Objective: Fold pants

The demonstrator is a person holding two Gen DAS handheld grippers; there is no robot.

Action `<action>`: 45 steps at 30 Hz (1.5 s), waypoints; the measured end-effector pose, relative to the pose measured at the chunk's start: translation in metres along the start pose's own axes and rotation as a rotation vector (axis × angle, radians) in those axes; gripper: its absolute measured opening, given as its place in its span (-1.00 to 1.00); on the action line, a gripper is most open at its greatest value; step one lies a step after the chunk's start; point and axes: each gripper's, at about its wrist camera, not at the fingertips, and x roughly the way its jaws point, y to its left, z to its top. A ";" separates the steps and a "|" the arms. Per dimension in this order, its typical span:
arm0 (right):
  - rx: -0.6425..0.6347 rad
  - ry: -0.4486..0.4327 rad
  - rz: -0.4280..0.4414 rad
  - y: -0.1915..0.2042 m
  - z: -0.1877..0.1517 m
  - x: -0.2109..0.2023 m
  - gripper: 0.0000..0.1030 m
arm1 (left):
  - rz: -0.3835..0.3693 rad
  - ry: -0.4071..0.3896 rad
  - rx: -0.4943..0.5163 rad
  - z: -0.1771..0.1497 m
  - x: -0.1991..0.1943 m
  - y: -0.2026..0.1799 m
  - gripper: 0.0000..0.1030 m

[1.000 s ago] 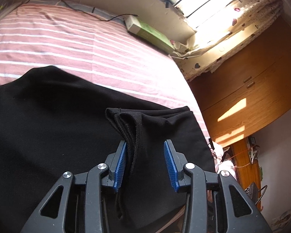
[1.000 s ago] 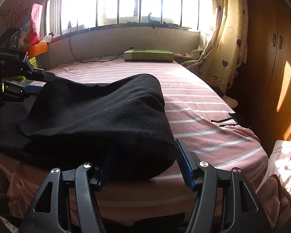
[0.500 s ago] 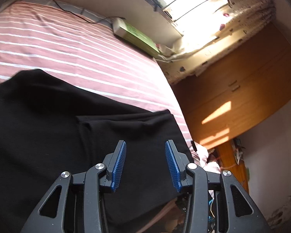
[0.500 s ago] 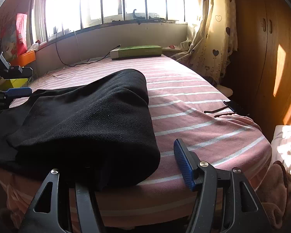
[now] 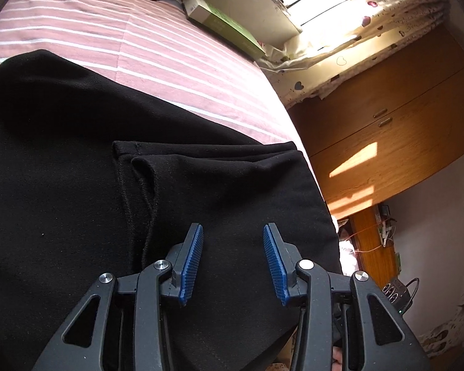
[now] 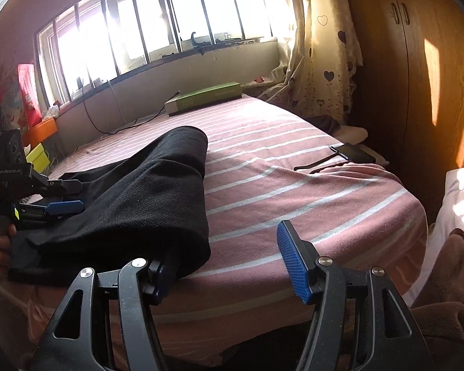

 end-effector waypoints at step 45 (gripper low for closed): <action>-0.032 0.120 0.116 0.004 0.049 0.018 -0.35 | 0.081 -0.011 0.000 0.018 -0.017 0.003 0.36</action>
